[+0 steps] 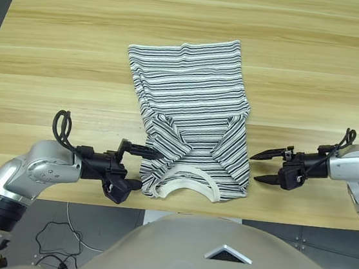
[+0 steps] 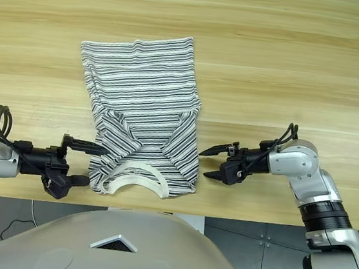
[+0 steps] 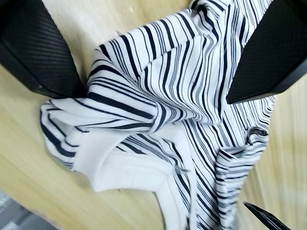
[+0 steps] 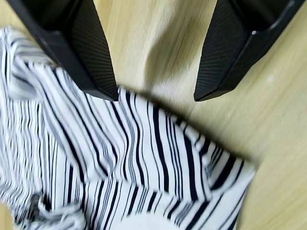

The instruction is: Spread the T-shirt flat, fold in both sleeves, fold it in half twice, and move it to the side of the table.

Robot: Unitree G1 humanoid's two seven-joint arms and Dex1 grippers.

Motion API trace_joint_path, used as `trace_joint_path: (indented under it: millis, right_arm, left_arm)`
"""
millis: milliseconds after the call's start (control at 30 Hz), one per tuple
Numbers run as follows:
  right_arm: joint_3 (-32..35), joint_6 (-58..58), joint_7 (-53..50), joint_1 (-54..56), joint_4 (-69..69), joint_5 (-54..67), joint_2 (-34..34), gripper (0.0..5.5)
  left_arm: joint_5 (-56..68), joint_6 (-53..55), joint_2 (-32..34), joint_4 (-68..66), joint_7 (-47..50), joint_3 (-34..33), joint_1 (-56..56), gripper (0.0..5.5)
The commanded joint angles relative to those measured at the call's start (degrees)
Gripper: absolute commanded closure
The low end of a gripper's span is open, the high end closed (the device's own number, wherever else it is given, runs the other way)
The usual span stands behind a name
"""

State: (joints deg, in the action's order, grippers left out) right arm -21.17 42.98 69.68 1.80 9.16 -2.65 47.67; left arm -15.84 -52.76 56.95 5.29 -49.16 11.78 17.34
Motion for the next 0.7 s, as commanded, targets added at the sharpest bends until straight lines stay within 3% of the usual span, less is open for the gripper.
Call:
trace_joint_path:
  millis: [33, 233, 467, 700]
  right_arm:
    - [-3.5, 0.2, -0.7, -0.6, 1.1, -3.9, -0.9, 2.57]
    - [-6.5, 0.5, -1.0, -0.2, 1.7, -2.9, -0.7, 2.57]
    - [-9.2, -1.8, 1.4, -1.0, -0.3, 1.5, 0.7, 4.00]
    - [-9.2, -2.6, 1.5, -1.2, -1.0, 2.6, 0.7, 5.17]
  left_arm:
    - [-2.5, 0.7, -1.3, -2.3, 0.4, 4.0, 0.1, 0.00]
    - [-2.0, 1.7, -0.9, -2.1, 1.8, 5.9, -0.4, 0.00]
    - [0.2, 2.9, 0.7, -2.2, 1.8, 6.6, -0.5, 1.13]
    - [-4.3, -3.2, -0.2, -11.6, 6.1, 7.7, 0.3, 2.15]
